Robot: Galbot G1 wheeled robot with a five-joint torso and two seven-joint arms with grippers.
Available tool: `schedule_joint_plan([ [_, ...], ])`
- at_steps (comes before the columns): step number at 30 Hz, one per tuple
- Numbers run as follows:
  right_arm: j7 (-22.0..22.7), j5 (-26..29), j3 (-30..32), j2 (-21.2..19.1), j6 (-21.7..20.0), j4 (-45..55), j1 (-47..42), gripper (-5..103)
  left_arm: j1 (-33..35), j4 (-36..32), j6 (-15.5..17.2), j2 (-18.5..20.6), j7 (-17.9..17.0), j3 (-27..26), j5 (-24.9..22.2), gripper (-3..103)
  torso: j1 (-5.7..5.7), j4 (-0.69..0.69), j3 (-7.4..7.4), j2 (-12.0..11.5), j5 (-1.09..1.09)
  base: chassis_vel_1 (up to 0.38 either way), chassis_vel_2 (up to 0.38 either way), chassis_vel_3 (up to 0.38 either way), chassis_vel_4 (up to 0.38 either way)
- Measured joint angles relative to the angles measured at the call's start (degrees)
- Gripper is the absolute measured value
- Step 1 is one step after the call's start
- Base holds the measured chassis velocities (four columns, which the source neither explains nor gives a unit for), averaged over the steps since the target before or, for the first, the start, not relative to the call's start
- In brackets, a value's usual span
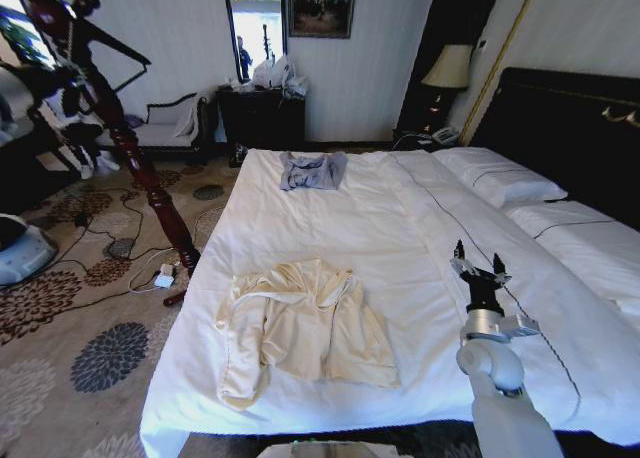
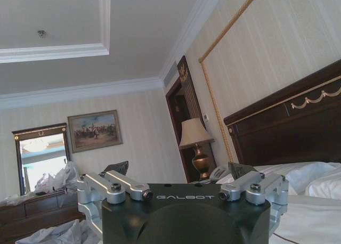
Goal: Pick up the clothes from the bed and hang them on the clothes hanger.
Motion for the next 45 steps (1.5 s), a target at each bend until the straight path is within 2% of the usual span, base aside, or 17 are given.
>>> schedule_joint_plan([
  [3,0.0,-0.1,0.2,0.1,0.2,0.2,-0.5,100,7.3,-6.5,-1.4,2.6,0.9,-4.2,-2.2,18,0.00,0.00,0.00,0.0,0.00,0.000,0.000,0.000,0.000],
  [4,0.0,-0.1,0.2,0.1,0.2,0.2,-0.5,100,7.3,-6.5,-1.4,2.6,0.9,-4.2,-2.2,18,0.00,0.00,0.00,0.0,0.00,0.000,0.000,0.000,0.000],
  [7,0.0,-0.1,0.3,0.1,0.5,0.1,-0.6,100,16.2,-14.6,-3.7,4.9,1.6,-8.9,-3.9,18,0.00,0.04,0.00,0.0,-0.01,0.000,0.000,0.000,0.000],
  [10,0.1,-0.1,0.4,0.0,0.6,-0.1,-0.7,100,19.1,-18.1,-5.1,5.1,2.7,-10.0,-3.9,18,-0.01,0.04,-0.01,0.0,0.01,0.000,0.000,0.000,0.000],
  [13,0.2,-0.1,1.4,0.0,0.6,0.2,-1.4,100,21.3,-21.7,-7.2,3.3,4.8,-9.6,-3.7,18,0.00,0.00,0.00,0.0,0.02,0.000,0.000,0.000,0.000],
  [15,0.8,0.5,1.7,-0.1,0.6,0.5,-1.8,100,23.8,-24.1,-8.9,1.7,7.2,-8.4,-4.1,18,0.01,-0.08,0.01,0.0,0.02,0.000,0.000,0.000,0.000],
  [16,0.8,0.5,1.7,-0.1,0.6,0.5,-1.8,100,23.8,-24.1,-8.9,1.7,7.2,-8.4,-4.1,18,0.01,-0.08,0.01,0.0,0.02,0.000,0.000,0.000,0.000],
  [18,2.0,1.1,0.6,-1.3,0.2,-0.2,-1.6,100,29.8,-27.0,-11.1,0.6,8.7,-8.2,-5.4,18,0.01,0.01,0.00,0.0,0.03,0.000,0.000,0.000,0.000],
  [23,2.6,1.5,-1.9,-5.1,-0.1,-2.4,-0.2,100,38.8,-29.4,-14.4,-1.2,10.8,-8.2,-4.5,18,0.00,0.00,0.00,0.0,-0.01,0.000,0.000,0.000,0.000],
  [26,3.7,4.2,-6.8,-11.2,-0.7,-5.3,2.8,100,47.9,-30.1,-16.3,-3.0,11.9,-8.4,-2.0,18,0.01,0.00,0.00,0.0,0.02,0.000,0.000,0.000,0.000],
  [31,4.4,7.9,-11.9,-16.1,-1.1,-7.4,6.4,100,56.5,-29.8,-17.7,-5.9,13.8,-9.3,2.0,18,0.01,0.04,0.01,0.0,-0.02,0.000,0.000,0.000,0.000],
  [34,7.3,18.7,-19.1,-20.1,-3.0,-6.9,9.6,100,64.5,-31.5,-18.6,-9.9,12.6,-9.5,3.8,18,0.01,-0.02,0.01,0.0,0.00,0.000,0.000,0.000,0.000],
  [36,8.2,20.6,-20.5,-20.6,-3.5,-6.5,10.2,100,65.8,-32.1,-18.6,-10.4,12.2,-9.5,3.9,18,0.01,-0.02,0.00,0.0,0.00,0.000,0.000,0.000,0.000],
  [37,10.5,25.5,-24.5,-21.8,-4.8,-5.2,11.9,100,69.3,-34.2,-18.8,-11.6,11.7,-9.6,4.4,18,0.01,0.03,0.01,0.0,0.01,0.000,0.000,0.000,0.000],
  [39,10.8,26.2,-25.3,-22.1,-5.1,-4.9,12.2,100,70.0,-34.7,-18.8,-11.9,11.5,-9.7,4.3,18,0.01,0.05,0.01,0.0,0.00,0.000,0.000,0.000,0.000],
  [42,12.7,28.2,-32.2,-23.1,-6.7,-3.8,14.8,100,75.8,-37.5,-18.8,-14.0,10.0,-11.3,2.7,18,0.00,-0.01,0.00,0.0,0.01,0.000,0.000,0.000,0.000],
  [45,13.4,28.1,-34.5,-23.3,-6.9,-3.6,15.8,100,77.9,-37.7,-18.7,-14.7,9.6,-12.0,2.8,18,0.00,0.00,0.00,0.0,0.01,0.000,0.000,0.000,0.000],
])
